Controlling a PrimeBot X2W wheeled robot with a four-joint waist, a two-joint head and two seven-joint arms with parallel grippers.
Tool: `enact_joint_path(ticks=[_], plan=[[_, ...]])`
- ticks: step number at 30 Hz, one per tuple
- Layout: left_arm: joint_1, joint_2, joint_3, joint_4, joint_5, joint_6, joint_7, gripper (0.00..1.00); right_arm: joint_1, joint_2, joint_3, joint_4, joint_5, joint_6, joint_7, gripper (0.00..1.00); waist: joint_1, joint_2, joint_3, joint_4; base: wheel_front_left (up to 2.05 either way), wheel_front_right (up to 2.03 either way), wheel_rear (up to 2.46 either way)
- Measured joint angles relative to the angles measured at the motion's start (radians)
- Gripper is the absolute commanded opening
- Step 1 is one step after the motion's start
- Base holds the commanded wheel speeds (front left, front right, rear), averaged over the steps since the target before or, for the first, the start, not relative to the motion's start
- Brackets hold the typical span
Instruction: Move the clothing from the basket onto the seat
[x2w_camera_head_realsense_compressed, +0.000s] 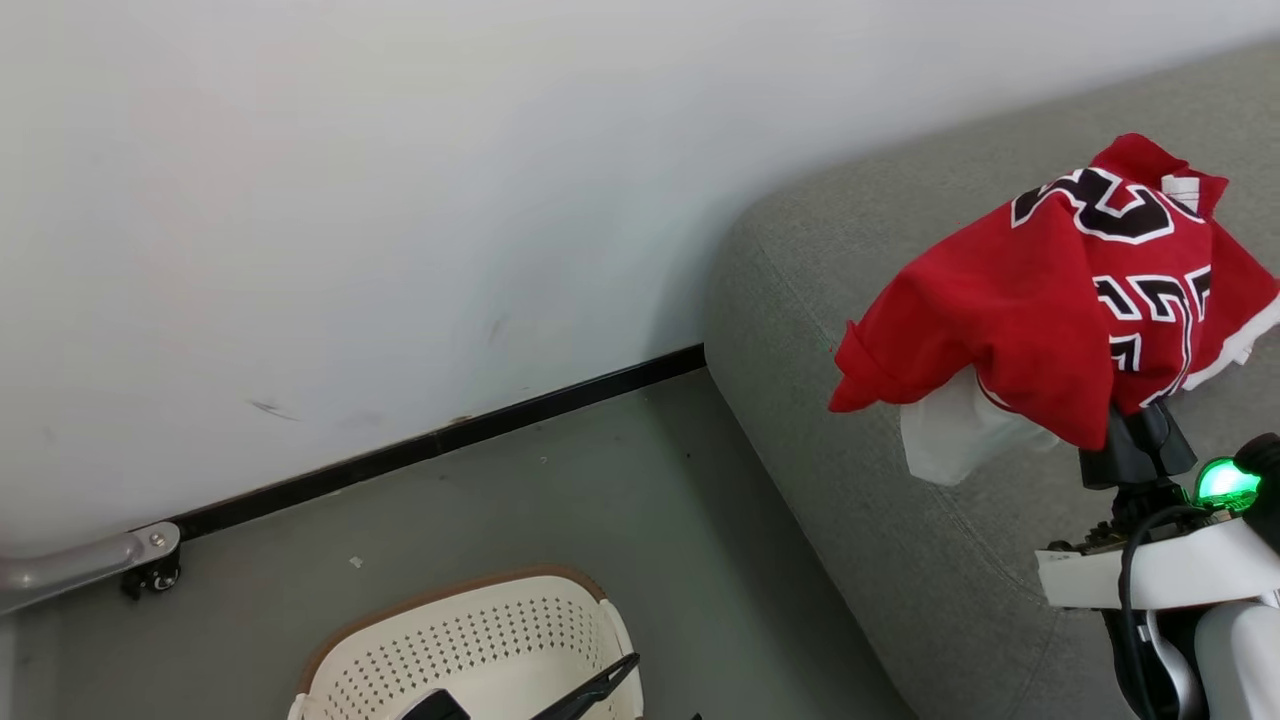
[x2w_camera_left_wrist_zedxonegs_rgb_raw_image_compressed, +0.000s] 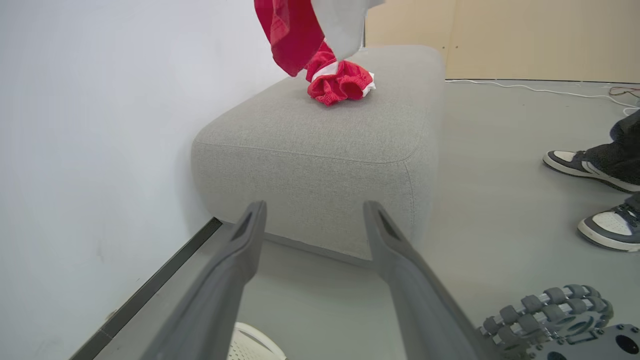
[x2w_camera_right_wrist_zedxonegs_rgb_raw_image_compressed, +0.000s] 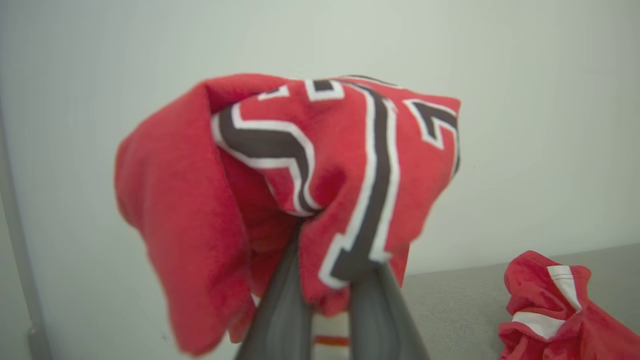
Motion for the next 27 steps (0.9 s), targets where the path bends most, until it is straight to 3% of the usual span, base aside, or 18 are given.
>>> enact_joint_path(ticks=[17,27], plan=[[-0.002,-0.005,0.009,-0.001,0.0,0.0,0.0,1.0,0.021,0.014,-0.052,-0.004,0.0,0.0,0.0,0.0,0.0,0.0,0.014,-0.105,0.0,0.0,0.0],[-0.002,0.0,0.008,-0.004,0.002,0.0,0.0,1.0,0.051,0.028,-0.164,0.059,-0.012,0.0,0.0,0.0,0.0,0.0,0.025,-0.152,0.0,0.0,0.0]])
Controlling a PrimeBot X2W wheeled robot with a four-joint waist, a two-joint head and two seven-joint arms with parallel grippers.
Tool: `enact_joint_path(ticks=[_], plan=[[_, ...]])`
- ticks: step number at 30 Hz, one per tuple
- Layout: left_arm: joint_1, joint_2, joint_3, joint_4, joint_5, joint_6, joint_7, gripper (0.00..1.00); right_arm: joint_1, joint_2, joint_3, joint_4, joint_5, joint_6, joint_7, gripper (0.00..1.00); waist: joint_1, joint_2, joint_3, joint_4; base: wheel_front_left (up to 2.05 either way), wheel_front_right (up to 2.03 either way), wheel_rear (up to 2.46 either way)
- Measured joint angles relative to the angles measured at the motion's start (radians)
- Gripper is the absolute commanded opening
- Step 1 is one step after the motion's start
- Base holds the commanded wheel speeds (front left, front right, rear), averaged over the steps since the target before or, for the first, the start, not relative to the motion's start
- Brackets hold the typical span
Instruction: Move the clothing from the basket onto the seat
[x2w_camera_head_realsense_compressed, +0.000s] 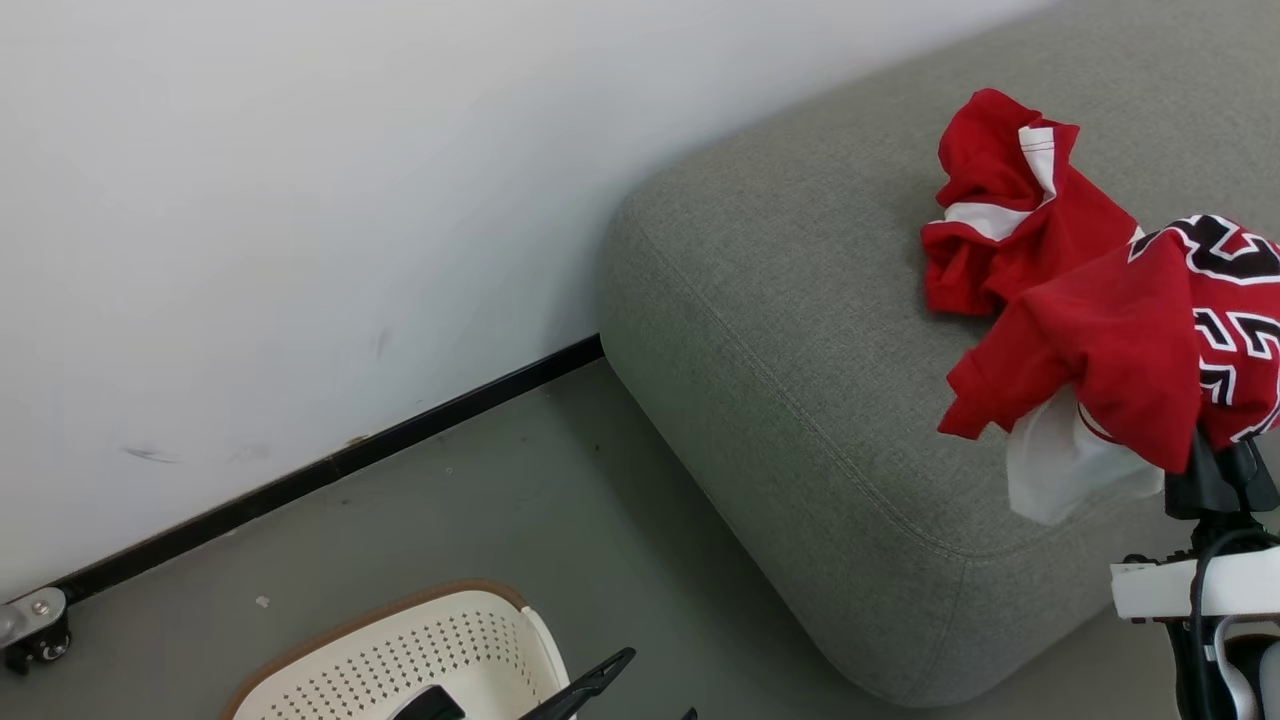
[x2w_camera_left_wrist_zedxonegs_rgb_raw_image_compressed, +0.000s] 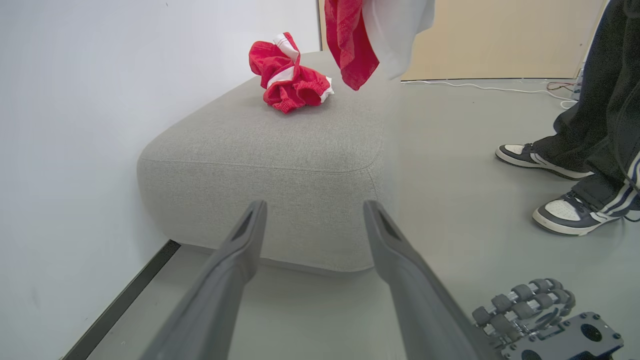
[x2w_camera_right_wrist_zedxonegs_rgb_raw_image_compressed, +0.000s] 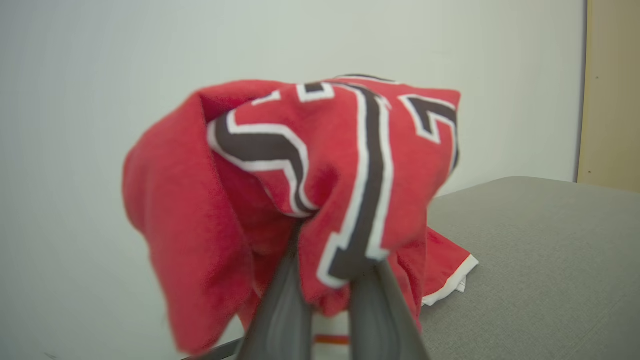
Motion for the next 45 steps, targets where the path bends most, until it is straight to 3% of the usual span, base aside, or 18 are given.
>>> enact_joint_path(ticks=[10,16,27,32,45], plan=[[0.001,0.019,-0.016,-0.001,0.008,0.0,0.0,1.0,-0.03,0.012,-0.044,0.063,0.037,0.0,0.0,0.0,0.0,0.0,0.022,-0.021,0.0,0.0,0.0],[0.002,0.042,-0.037,-0.002,0.014,0.0,0.0,1.0,-0.058,0.014,-0.095,0.225,0.072,0.0,0.0,0.0,0.0,0.0,0.054,-0.023,0.0,0.0,0.0],[0.003,0.097,-0.04,-0.017,0.029,0.0,0.0,1.0,-0.295,-0.029,-0.178,0.345,0.198,0.0,0.003,0.0,0.0,0.0,0.123,-0.012,0.0,0.0,0.0],[0.002,0.122,-0.044,-0.033,0.038,0.0,0.0,1.0,-0.385,-0.095,-0.154,0.386,0.184,0.0,0.01,0.0,0.0,0.0,0.161,-0.004,0.0,0.0,0.0],[0.0,0.168,-0.068,-0.079,0.055,0.0,0.0,1.0,-0.63,-0.12,-0.12,0.526,0.227,0.0,0.034,0.0,0.0,0.0,0.268,0.02,0.0,0.0,0.0]])
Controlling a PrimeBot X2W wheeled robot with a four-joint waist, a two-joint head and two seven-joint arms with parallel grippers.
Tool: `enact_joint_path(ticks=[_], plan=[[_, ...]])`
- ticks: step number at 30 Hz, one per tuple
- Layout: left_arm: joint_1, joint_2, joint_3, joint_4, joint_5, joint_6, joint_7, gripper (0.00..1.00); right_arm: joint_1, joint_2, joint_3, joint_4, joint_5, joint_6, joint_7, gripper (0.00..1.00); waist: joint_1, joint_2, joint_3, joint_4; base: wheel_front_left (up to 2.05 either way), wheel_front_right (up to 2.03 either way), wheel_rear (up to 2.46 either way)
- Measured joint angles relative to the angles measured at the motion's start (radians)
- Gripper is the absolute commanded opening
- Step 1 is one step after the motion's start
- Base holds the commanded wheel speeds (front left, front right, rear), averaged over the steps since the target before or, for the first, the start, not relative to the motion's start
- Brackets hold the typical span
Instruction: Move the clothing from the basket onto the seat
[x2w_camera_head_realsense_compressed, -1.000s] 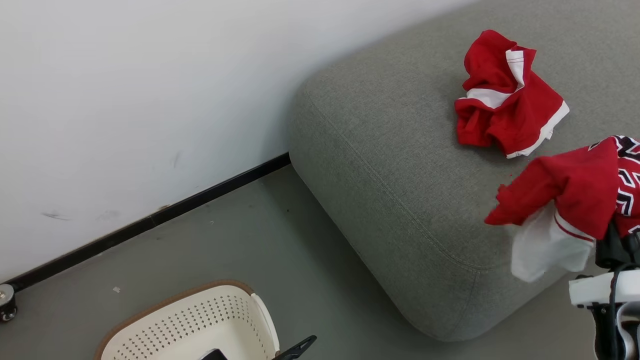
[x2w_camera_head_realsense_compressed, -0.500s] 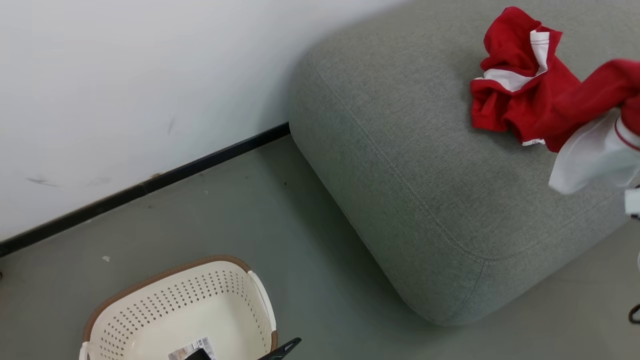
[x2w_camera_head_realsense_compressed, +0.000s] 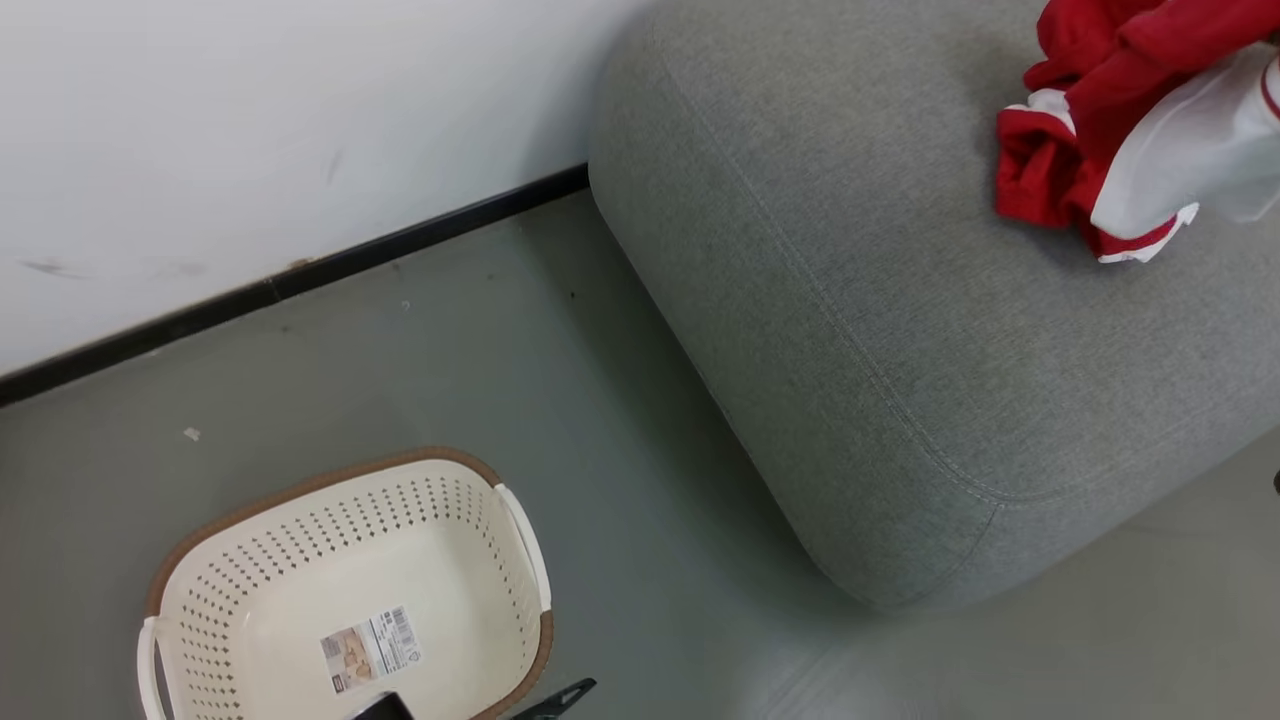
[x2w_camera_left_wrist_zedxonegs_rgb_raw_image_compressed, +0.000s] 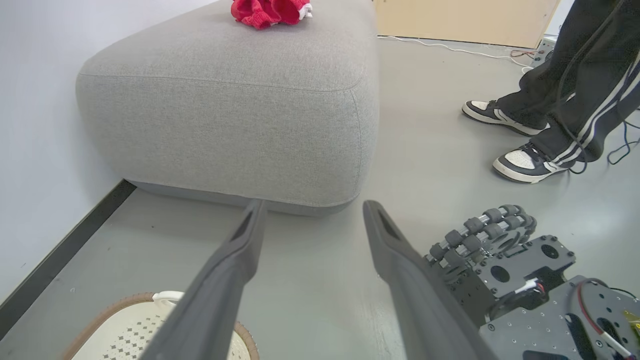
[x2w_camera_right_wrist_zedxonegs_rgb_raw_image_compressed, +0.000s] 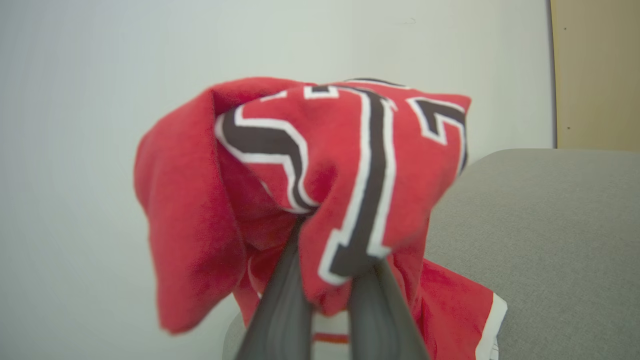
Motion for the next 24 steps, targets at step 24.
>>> enact_joint_path(ticks=[24], plan=[[-0.058,0.096,0.043,-0.085,0.063,0.0,0.0,1.0,-0.31,-0.055,-0.159,0.344,-0.009,0.0,0.009,0.0,-0.0001,0.0,0.207,0.053,0.0,0.0,0.0]])
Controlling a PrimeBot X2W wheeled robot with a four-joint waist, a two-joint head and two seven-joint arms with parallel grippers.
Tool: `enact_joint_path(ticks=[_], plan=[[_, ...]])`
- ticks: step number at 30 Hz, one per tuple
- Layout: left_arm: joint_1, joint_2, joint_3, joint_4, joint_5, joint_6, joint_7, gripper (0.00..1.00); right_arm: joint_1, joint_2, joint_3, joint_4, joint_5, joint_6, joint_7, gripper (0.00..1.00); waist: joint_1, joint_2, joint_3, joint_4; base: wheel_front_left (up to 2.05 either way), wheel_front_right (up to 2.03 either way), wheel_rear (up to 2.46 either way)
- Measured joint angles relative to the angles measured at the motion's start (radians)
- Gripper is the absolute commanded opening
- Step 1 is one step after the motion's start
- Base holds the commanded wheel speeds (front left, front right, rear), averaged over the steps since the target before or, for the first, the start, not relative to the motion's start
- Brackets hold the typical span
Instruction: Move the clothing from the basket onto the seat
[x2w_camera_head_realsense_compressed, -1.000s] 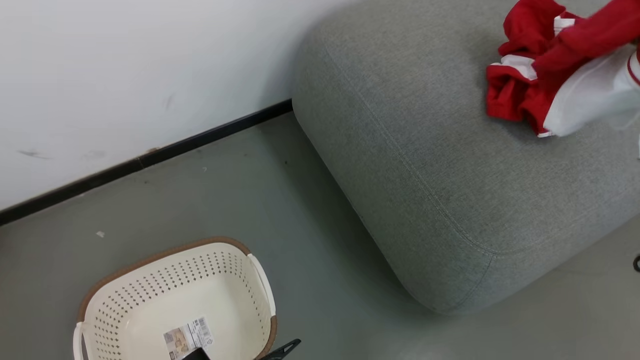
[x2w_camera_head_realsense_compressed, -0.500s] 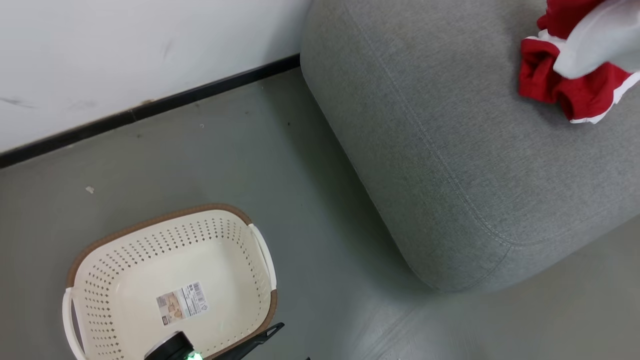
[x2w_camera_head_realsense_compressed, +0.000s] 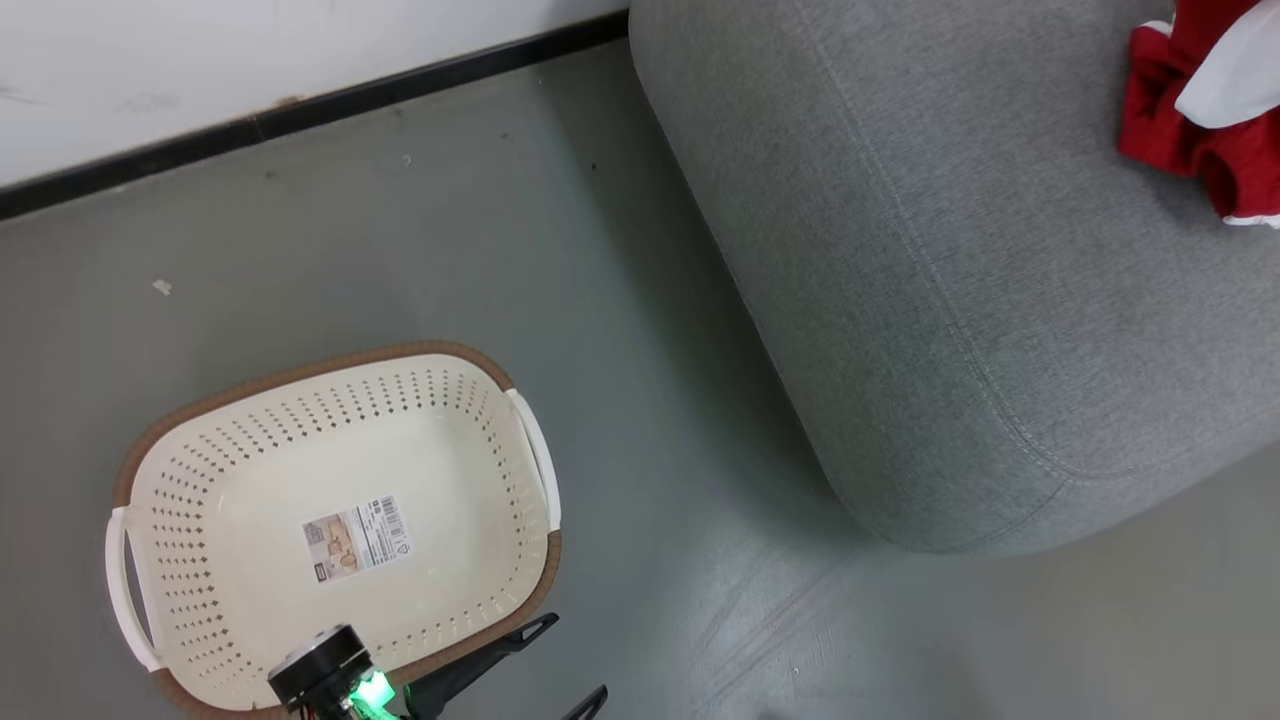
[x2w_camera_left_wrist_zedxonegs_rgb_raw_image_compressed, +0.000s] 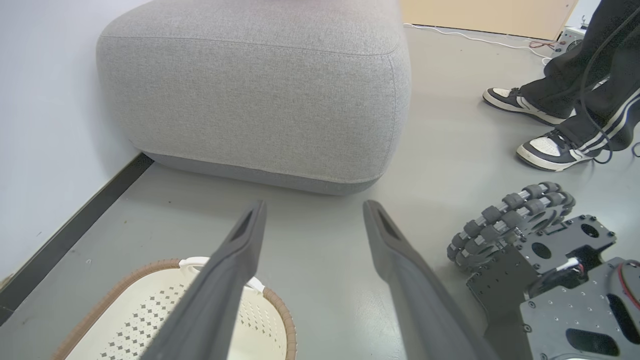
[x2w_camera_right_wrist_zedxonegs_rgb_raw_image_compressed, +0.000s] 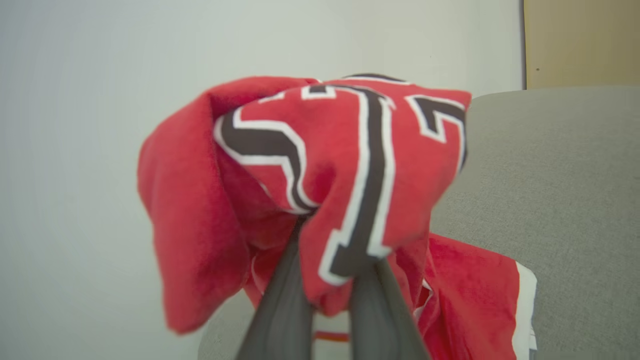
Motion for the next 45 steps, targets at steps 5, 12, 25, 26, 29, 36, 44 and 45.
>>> enact_joint_path(ticks=[5,12,25,26,29,36,44,45], plan=[[-0.022,0.028,-0.014,-0.006,0.026,0.0,0.0,1.0,-0.034,-0.013,-0.095,0.076,-0.011,0.0,-0.001,0.0,0.0,0.0,0.039,0.009,0.0,0.0,0.0],[-0.024,0.038,-0.019,-0.019,0.032,0.0,0.0,1.0,-0.086,-0.023,-0.173,0.186,-0.064,0.0,-0.002,0.0,0.0001,0.0,0.09,0.023,0.0,0.0,0.0],[-0.055,0.049,-0.011,-0.04,0.038,0.0,0.0,1.0,-0.188,-0.026,-0.223,0.307,-0.184,0.0,0.002,0.0,0.0,0.0,0.169,0.052,0.0,0.0,0.0],[-0.059,0.049,-0.011,-0.041,0.039,0.001,0.0,1.0,-0.188,-0.026,-0.225,0.318,-0.2,0.0,0.003,0.0,0.0,0.0,0.176,0.054,0.0,0.0,0.0],[-0.067,0.052,-0.009,-0.046,0.04,0.001,0.0,1.0,-0.196,-0.032,-0.266,0.342,-0.231,0.0,0.003,0.0,0.0,0.0,0.194,0.062,0.0,0.0,0.0],[-0.098,0.062,-0.007,-0.052,0.041,0.001,0.0,1.0,-0.206,-0.082,-0.385,0.393,-0.296,0.0,0.003,0.15,0.0,0.0,0.232,0.077,0.0,0.0,0.0],[-0.142,0.065,-0.012,-0.051,0.041,0.001,0.0,1.0,-0.251,-0.073,-0.436,0.394,-0.371,0.0,-0.015,1.0,0.0,0.0,0.267,0.088,0.0,0.0,0.0],[-0.146,0.065,-0.012,-0.051,0.041,0.001,0.0,1.0,-0.251,-0.066,-0.444,0.394,-0.378,0.0,-0.016,1.0,0.0,0.0,0.269,0.088,0.0,0.0,0.0]])
